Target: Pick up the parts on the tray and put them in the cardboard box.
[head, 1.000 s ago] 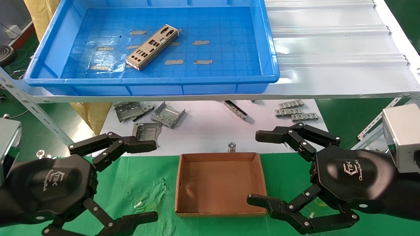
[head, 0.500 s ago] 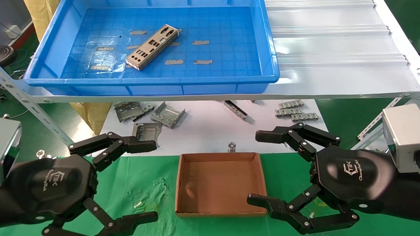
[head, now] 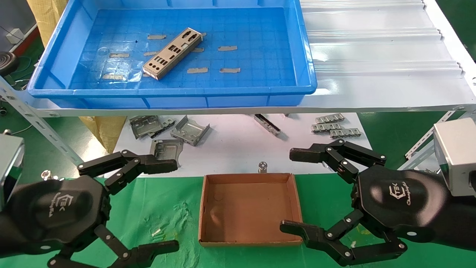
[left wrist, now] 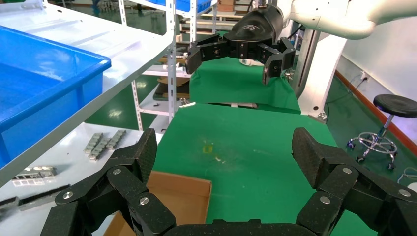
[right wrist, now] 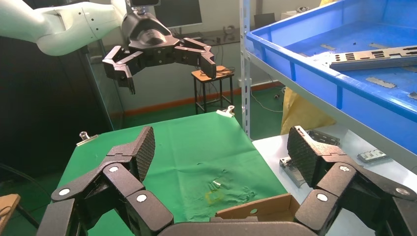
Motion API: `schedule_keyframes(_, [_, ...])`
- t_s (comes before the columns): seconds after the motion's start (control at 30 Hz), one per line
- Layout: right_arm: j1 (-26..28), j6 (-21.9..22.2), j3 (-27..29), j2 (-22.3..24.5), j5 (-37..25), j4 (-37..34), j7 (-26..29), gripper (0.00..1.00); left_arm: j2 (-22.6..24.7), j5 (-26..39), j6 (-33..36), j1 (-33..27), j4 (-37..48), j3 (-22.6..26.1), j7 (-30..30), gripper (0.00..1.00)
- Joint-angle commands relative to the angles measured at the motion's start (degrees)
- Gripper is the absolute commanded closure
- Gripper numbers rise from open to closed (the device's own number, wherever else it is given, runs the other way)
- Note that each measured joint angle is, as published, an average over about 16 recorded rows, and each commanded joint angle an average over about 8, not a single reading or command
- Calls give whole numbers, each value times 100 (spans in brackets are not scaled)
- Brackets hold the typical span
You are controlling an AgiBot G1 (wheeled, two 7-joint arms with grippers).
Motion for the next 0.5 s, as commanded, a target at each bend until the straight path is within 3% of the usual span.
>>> schedule_keyframes(0.03, [0, 0, 0, 0, 0, 0, 0, 0, 0, 0, 0, 0, 0, 0, 0, 0])
schedule_keyframes(0.5, [0, 0, 0, 0, 0, 0, 0, 0, 0, 0, 0, 0, 0, 0, 0, 0])
